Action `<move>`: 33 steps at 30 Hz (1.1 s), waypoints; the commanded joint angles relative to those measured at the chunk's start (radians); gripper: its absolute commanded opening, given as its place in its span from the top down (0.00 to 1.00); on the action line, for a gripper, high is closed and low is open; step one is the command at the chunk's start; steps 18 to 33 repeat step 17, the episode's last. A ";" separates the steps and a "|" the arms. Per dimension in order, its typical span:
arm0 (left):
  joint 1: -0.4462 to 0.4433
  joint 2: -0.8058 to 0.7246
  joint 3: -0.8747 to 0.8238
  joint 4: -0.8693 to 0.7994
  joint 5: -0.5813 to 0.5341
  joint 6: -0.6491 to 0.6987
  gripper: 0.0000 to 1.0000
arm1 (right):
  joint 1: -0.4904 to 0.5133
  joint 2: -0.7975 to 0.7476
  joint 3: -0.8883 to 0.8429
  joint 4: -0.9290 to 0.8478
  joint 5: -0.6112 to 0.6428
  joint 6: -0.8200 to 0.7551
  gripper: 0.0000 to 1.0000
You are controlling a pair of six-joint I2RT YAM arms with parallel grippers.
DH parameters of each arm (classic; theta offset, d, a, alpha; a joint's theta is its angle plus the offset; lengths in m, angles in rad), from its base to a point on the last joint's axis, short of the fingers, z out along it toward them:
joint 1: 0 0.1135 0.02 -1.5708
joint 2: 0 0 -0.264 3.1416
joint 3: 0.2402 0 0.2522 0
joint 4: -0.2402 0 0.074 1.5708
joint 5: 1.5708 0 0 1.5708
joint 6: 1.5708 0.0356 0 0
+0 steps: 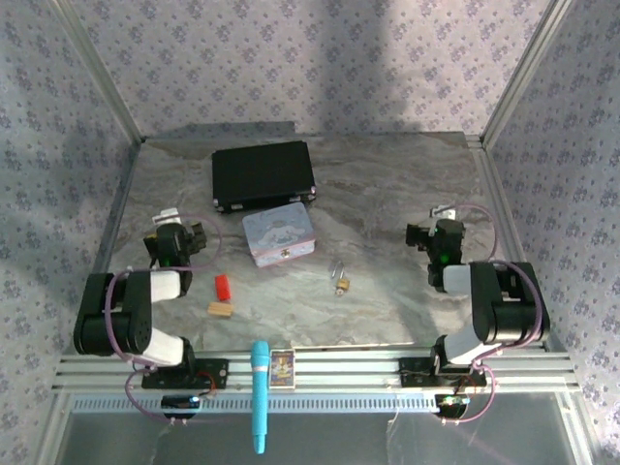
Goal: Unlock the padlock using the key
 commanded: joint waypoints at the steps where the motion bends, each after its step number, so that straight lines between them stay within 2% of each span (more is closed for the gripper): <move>1: -0.007 0.090 -0.006 0.251 0.101 0.040 0.00 | -0.021 0.005 0.013 0.057 -0.076 -0.025 0.01; 3: -0.012 0.051 0.035 0.088 0.096 0.031 0.00 | -0.016 0.007 0.010 0.067 -0.068 -0.026 0.01; 4: -0.021 0.080 0.019 0.177 0.081 0.048 0.00 | -0.017 0.005 0.011 0.066 -0.067 -0.027 0.01; 6: -0.025 0.063 0.036 0.099 0.076 0.045 0.00 | -0.017 0.005 0.011 0.065 -0.069 -0.026 0.01; 8: -0.026 0.079 0.026 0.153 0.073 0.052 0.00 | -0.018 0.005 0.011 0.066 -0.070 -0.026 0.01; 9: -0.026 0.067 0.034 0.116 0.074 0.048 0.00 | -0.017 0.005 0.011 0.067 -0.069 -0.027 0.01; 33: -0.027 0.068 0.031 0.127 0.069 0.049 0.00 | -0.018 0.006 0.013 0.063 -0.071 -0.027 0.01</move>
